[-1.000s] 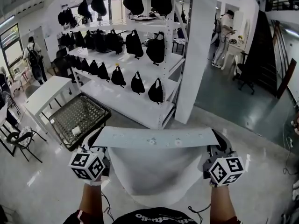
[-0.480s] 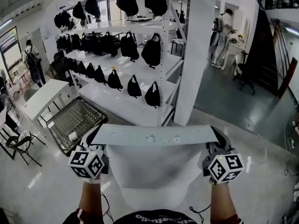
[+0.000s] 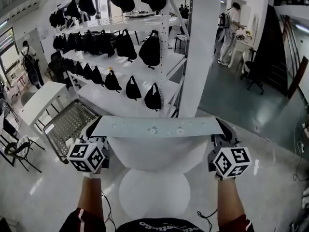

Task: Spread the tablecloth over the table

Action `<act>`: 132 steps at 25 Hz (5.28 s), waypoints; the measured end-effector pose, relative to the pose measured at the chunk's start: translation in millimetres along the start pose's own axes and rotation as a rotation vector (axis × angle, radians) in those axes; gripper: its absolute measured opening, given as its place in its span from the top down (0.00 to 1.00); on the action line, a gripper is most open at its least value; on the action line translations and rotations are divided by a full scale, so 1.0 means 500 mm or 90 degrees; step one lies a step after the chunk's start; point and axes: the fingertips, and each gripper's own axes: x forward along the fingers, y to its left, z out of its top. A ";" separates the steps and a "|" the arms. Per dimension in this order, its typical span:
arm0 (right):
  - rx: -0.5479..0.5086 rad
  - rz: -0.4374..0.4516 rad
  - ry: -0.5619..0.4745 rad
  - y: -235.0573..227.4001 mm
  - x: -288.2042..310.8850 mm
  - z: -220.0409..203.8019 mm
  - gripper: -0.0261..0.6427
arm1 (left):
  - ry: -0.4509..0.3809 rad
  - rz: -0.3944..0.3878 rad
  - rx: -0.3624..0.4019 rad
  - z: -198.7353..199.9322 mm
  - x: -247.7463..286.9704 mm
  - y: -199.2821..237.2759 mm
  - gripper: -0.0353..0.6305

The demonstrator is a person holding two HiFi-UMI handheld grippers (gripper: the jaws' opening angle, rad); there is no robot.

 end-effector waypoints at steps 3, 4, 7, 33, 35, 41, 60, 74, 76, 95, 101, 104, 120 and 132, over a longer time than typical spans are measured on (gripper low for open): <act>0.001 -0.009 -0.004 -0.023 0.023 0.002 0.92 | -0.007 0.002 0.002 0.006 0.037 -0.004 0.91; 0.003 -0.012 -0.005 -0.030 0.028 0.001 0.92 | -0.007 0.001 0.003 0.006 0.046 -0.007 0.91; 0.010 -0.014 0.001 -0.048 0.033 -0.014 0.92 | -0.002 0.000 0.004 -0.005 0.060 -0.017 0.91; 0.048 -0.045 0.095 -0.020 -0.108 -0.154 0.92 | 0.101 -0.023 -0.022 -0.136 -0.074 -0.063 0.91; 0.050 -0.048 0.100 -0.014 -0.129 -0.161 0.92 | 0.106 -0.028 -0.027 -0.142 -0.089 -0.068 0.91; 0.064 -0.055 0.113 0.015 -0.179 -0.182 0.92 | 0.116 -0.038 -0.029 -0.167 -0.142 -0.071 0.91; 0.083 -0.095 0.194 0.094 -0.331 -0.303 0.92 | 0.212 -0.073 -0.021 -0.301 -0.298 -0.079 0.91; 0.069 -0.137 0.276 0.138 -0.462 -0.420 0.92 | 0.263 -0.080 -0.065 -0.410 -0.402 -0.103 0.91; 0.082 -0.140 0.286 0.149 -0.484 -0.434 0.91 | 0.269 -0.079 -0.074 -0.422 -0.415 -0.106 0.91; 0.050 -0.124 0.427 0.217 -0.678 -0.518 0.78 | 0.296 -0.075 -0.103 -0.491 -0.505 -0.138 0.91; 0.053 -0.092 0.461 0.262 -0.732 -0.550 0.77 | 0.327 -0.089 -0.091 -0.521 -0.549 -0.128 0.91; 0.047 -0.073 0.476 0.290 -0.751 -0.565 0.77 | 0.338 -0.088 -0.093 -0.534 -0.565 -0.114 0.90; 0.083 -0.101 0.474 0.367 -0.759 -0.632 0.90 | 0.419 -0.104 -0.060 -0.627 -0.660 -0.053 0.88; 0.176 -0.107 0.491 0.392 -0.785 -0.682 0.90 | 0.452 -0.166 -0.025 -0.681 -0.774 -0.060 0.74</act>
